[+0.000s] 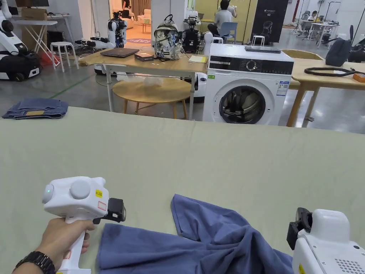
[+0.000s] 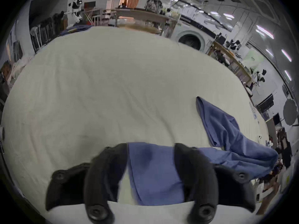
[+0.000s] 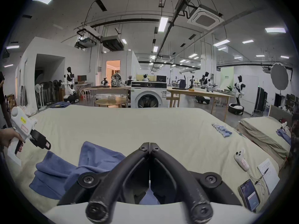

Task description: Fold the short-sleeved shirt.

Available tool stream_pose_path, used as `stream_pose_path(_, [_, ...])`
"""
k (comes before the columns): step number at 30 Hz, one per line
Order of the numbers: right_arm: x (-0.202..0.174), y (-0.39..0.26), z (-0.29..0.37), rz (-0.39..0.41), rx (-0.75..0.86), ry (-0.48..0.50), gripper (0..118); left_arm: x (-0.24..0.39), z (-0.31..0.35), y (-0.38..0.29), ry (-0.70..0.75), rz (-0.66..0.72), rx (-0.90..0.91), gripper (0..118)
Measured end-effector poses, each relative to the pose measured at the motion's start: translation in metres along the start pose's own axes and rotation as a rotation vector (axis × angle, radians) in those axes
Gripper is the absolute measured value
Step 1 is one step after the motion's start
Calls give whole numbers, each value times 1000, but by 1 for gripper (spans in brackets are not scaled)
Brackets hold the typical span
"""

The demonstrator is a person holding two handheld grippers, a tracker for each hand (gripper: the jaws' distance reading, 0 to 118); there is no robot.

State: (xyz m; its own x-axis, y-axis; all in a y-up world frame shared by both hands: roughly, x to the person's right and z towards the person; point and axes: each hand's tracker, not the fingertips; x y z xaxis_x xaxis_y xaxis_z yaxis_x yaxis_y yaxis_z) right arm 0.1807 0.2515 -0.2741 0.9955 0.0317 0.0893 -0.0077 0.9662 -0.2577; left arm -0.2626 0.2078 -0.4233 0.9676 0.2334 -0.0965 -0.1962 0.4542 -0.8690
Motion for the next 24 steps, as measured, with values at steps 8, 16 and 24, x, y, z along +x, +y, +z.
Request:
stream_pose_path(8, [18,-9,-3,0,-46,-41,0,14,-42,-8,157,-71,-150,42])
stream_pose_path(16, [30,-16,-5,-24,-85,-52,0,30,-31,-20,134,-193,-70,0])
stream_pose_path(24, [58,0,-26,-27,-266,23,0,20,17,-40,47,-183,75,0])
